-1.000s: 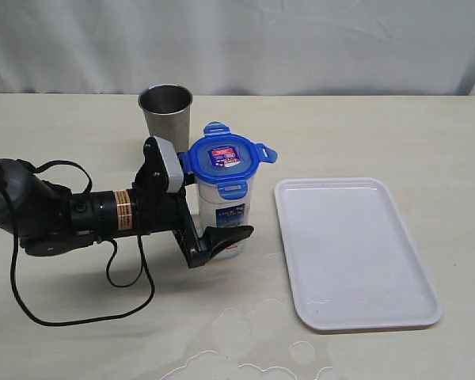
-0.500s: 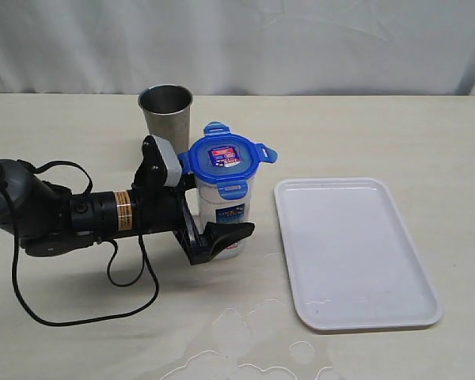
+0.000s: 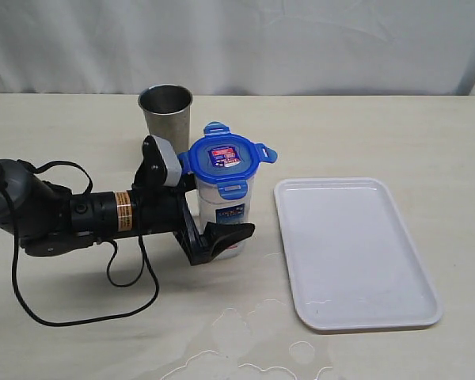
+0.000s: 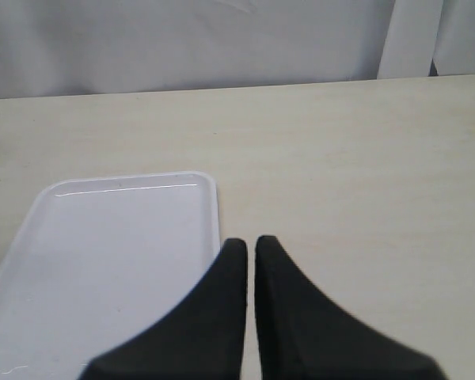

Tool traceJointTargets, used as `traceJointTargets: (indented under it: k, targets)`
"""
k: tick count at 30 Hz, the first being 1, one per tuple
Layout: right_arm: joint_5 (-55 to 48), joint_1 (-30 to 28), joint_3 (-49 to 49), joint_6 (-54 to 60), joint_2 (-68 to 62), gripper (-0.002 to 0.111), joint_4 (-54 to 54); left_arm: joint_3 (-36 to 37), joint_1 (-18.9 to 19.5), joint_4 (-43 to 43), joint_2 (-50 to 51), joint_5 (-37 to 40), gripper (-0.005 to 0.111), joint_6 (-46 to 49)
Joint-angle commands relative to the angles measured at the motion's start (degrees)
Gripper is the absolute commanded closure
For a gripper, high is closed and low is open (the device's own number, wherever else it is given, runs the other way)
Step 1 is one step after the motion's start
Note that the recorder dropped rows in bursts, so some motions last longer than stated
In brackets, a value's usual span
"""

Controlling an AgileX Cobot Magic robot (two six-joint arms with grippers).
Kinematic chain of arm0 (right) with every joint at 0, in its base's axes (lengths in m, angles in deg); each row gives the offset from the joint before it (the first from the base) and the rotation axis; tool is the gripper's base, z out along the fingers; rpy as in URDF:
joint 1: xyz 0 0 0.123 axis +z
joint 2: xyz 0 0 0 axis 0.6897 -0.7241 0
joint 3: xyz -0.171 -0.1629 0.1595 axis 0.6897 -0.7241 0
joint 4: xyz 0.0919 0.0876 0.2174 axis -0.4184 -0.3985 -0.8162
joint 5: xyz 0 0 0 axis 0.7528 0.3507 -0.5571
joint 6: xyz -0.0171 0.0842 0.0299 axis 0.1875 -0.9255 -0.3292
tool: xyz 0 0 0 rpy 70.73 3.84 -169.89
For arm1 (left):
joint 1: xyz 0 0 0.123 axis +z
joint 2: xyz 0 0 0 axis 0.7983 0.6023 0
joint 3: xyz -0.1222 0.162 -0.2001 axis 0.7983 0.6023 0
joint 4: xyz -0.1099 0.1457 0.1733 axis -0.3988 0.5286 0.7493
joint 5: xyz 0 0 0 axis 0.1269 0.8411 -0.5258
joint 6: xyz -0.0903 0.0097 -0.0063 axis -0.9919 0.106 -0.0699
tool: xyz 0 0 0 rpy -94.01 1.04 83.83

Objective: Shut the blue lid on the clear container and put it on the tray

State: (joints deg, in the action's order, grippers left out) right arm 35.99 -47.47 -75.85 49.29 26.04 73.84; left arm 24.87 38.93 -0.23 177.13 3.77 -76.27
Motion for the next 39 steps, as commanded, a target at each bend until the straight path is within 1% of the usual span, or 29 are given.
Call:
traceJointTargets:
  k: [1, 3, 7, 8, 11, 15, 16, 18, 19, 26, 31, 34, 36, 39]
  targets:
    - [0.23, 0.04, -0.11, 0.48, 0.22, 0.104, -0.14, -0.28, -0.18, 0.65, 0.05, -0.4, 0.006, -0.81]
    - [0.23, 0.04, -0.11, 0.48, 0.22, 0.104, -0.14, -0.28, -0.18, 0.98, 0.05, -0.4, 0.016, -0.81]
    - [0.23, 0.04, -0.11, 0.48, 0.22, 0.104, -0.14, -0.28, -0.18, 1.12, 0.05, 0.16, 0.053, -0.81]
    - [0.23, 0.04, -0.11, 0.48, 0.22, 0.104, -0.14, -0.28, -0.18, 1.12, 0.05, 0.42, 0.061, -0.81]
    - [0.23, 0.04, -0.11, 0.48, 0.22, 0.104, -0.14, -0.28, -0.18, 0.98, 0.05, -0.02, 0.075, -0.81]
    - [0.23, 0.04, -0.11, 0.48, 0.22, 0.104, -0.14, -0.28, -0.18, 2.18, 0.05, 0.47, 0.086, -0.81]
    - [0.23, 0.04, -0.11, 0.48, 0.22, 0.104, -0.14, -0.28, -0.18, 2.79, 0.05, 0.74, 0.091, -0.81]
    - [0.23, 0.04, -0.11, 0.48, 0.22, 0.104, -0.14, -0.28, -0.18, 3.03, 0.05, 0.84, 0.104, -0.81]
    - [0.23, 0.04, -0.11, 0.48, 0.22, 0.104, -0.14, -0.28, -0.18, 3.07, 0.05, 0.84, 0.107, -0.69]
    - [0.23, 0.04, -0.11, 0.48, 0.22, 0.104, -0.14, -0.28, -0.02, 3.05, -0.42, 0.85, 0.107, -1.47]
    - [0.23, 0.04, -0.11, 0.48, 0.22, 0.104, -0.14, -0.28, -0.02, 6.25, -3.93, 2.42, 0.107, -6.67]
    - [0.23, 0.04, -0.11, 0.48, 0.22, 0.104, -0.14, -0.28, -0.02, 10.3, -7.88, 6.56, 0.107, -10.84]
    - [0.23, 0.04, -0.11, 0.48, 0.22, 0.104, -0.14, -0.28, -0.02, 14.51, -10.75, 9.38, 0.107, -12.91]
    - [0.23, 0.04, -0.11, 0.48, 0.22, 0.104, -0.14, -0.28, -0.02, 19.63, -14.53, 9.96, 0.107, -16.38]
